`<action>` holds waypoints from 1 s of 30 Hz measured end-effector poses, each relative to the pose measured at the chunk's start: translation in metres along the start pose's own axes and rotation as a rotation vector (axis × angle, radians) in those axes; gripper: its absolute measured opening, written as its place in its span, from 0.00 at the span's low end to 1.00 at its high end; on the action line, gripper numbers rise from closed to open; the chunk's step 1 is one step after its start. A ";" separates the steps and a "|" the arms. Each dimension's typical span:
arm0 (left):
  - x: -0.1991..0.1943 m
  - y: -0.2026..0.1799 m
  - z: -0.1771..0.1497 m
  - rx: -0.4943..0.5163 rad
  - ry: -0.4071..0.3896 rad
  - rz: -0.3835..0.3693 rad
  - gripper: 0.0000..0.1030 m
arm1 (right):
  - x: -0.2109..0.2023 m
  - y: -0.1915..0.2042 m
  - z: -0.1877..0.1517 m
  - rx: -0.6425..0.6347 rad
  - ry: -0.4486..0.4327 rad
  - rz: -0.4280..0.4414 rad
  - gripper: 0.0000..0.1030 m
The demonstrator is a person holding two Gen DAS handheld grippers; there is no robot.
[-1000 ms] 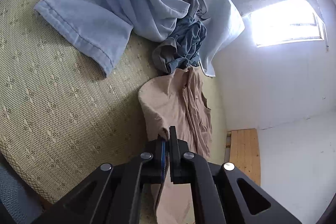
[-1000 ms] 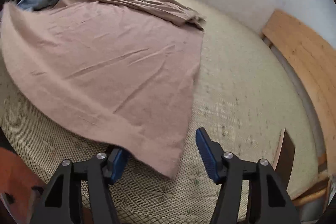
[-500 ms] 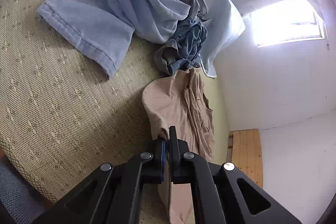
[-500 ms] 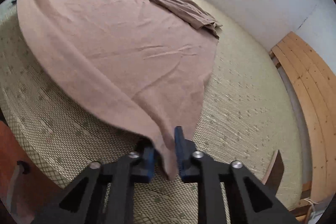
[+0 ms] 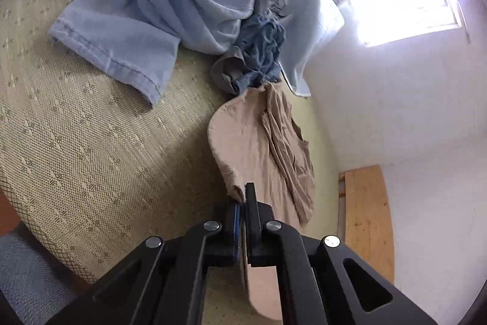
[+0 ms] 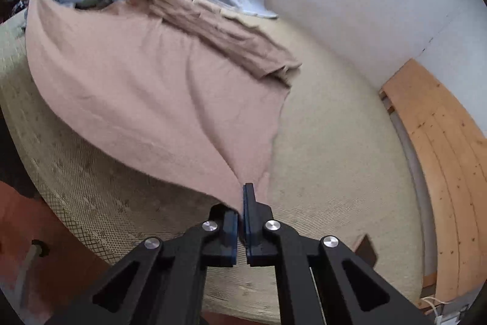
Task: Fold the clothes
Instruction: 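Carry the held hem over the shirt body with both grippers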
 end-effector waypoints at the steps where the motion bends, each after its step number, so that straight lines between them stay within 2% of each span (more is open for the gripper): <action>1: -0.002 -0.003 -0.002 0.007 0.004 -0.004 0.01 | -0.008 -0.005 0.004 -0.001 -0.011 -0.006 0.00; 11: -0.042 -0.051 -0.010 0.125 0.003 -0.074 0.01 | -0.072 -0.040 0.033 -0.036 -0.091 -0.064 0.00; 16: -0.072 -0.078 -0.011 0.171 -0.009 -0.130 0.01 | -0.091 -0.056 0.047 -0.043 -0.109 -0.083 0.00; 30: -0.156 -0.126 -0.024 0.244 -0.018 -0.251 0.01 | -0.202 -0.076 0.039 -0.025 -0.169 -0.125 0.00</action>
Point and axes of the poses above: each gripper's, at about its wrist camera, not at the fingertips, and x roughly the way its jaws point, y to its left, z to its top, the point moved 8 cm from there along x, roughly the way its jaws point
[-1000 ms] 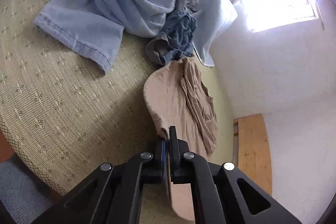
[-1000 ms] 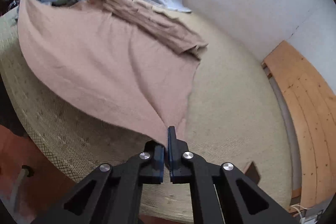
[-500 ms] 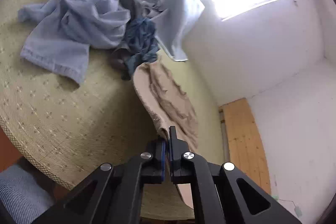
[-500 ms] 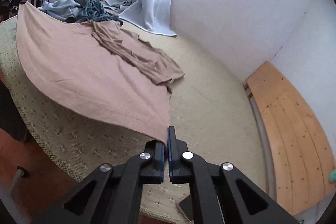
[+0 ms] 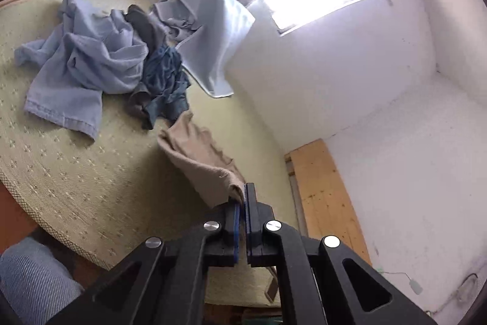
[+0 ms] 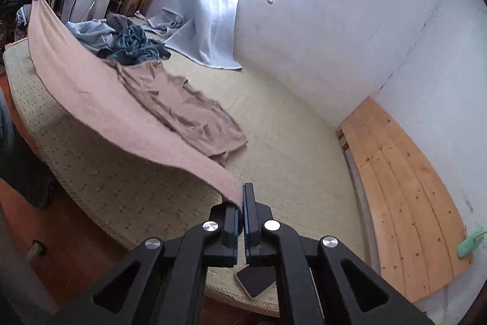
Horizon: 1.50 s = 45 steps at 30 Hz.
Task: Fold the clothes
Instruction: 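Carry the held hem over the shirt body with both grippers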
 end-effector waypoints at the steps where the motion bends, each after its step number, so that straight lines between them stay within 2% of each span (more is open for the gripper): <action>1: -0.005 -0.005 -0.001 0.006 0.000 -0.008 0.01 | -0.008 -0.001 0.001 -0.001 -0.005 -0.003 0.00; 7: -0.040 -0.031 -0.005 0.022 -0.019 -0.056 0.01 | -0.060 -0.008 0.010 -0.030 -0.048 -0.032 0.00; 15: -0.091 -0.073 0.002 0.071 -0.095 -0.116 0.01 | -0.124 -0.024 0.033 -0.035 -0.140 -0.078 0.00; 18: -0.092 -0.083 0.008 0.096 -0.101 -0.109 0.01 | -0.139 -0.034 0.045 -0.017 -0.182 -0.092 0.00; 21: -0.075 -0.081 0.014 0.094 -0.082 -0.080 0.01 | -0.138 -0.041 0.051 0.004 -0.195 -0.092 0.00; 24: -0.046 -0.071 0.021 0.074 -0.059 -0.043 0.01 | -0.122 -0.043 0.052 0.010 -0.175 -0.087 0.00; 31: 0.036 -0.040 0.036 0.028 -0.014 0.056 0.01 | -0.047 -0.050 0.048 0.026 -0.080 -0.031 0.00; 39: 0.126 -0.013 0.050 0.034 0.052 0.172 0.01 | 0.038 -0.064 0.051 0.054 0.005 0.044 0.00; 45: 0.199 0.027 0.059 0.031 0.109 0.292 0.01 | 0.110 -0.070 0.046 0.061 0.087 0.090 0.00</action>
Point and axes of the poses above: each gripper's, at about its wrist camera, not at the fingertips, and x roughly the way its jaws point, y to its left, z to its top, the point moved 8 cm from there along x, roughly the way its jaws point
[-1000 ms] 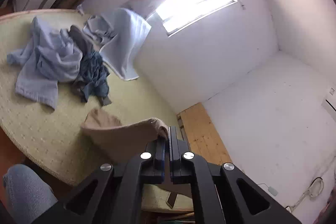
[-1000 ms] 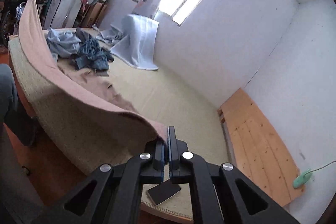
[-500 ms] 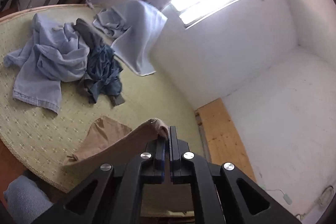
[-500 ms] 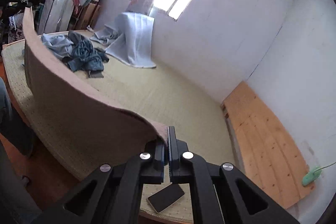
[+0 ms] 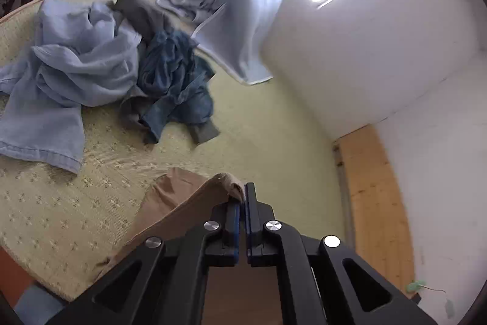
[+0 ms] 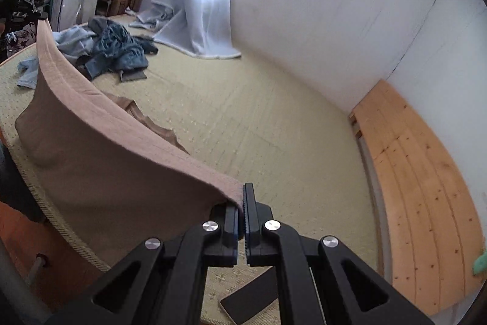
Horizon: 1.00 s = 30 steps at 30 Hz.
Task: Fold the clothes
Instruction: 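Carry the held hem over the shirt body with both grippers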
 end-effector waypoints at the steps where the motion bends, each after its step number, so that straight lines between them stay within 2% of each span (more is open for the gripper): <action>1: 0.012 0.004 0.002 -0.003 0.007 0.015 0.01 | 0.012 -0.001 0.000 0.001 0.013 0.008 0.00; 9: 0.109 0.028 0.025 0.000 0.059 0.130 0.01 | 0.117 -0.009 -0.003 0.007 0.122 0.067 0.00; 18: 0.199 0.047 0.042 0.080 0.090 0.277 0.01 | 0.228 -0.008 -0.012 0.022 0.270 0.130 0.00; 22: 0.228 0.058 0.045 0.106 0.096 0.323 0.01 | 0.273 -0.002 -0.019 0.032 0.331 0.167 0.01; 30: 0.252 0.070 0.057 0.131 0.086 0.359 0.01 | 0.316 -0.002 -0.017 0.064 0.330 0.194 0.01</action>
Point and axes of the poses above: each gripper's, at about its wrist camera, not at the fingertips, and x roughly the way its jaws point, y to its left, z to its top, the point moved 8 cm from there along x, roughly the way its jaws point
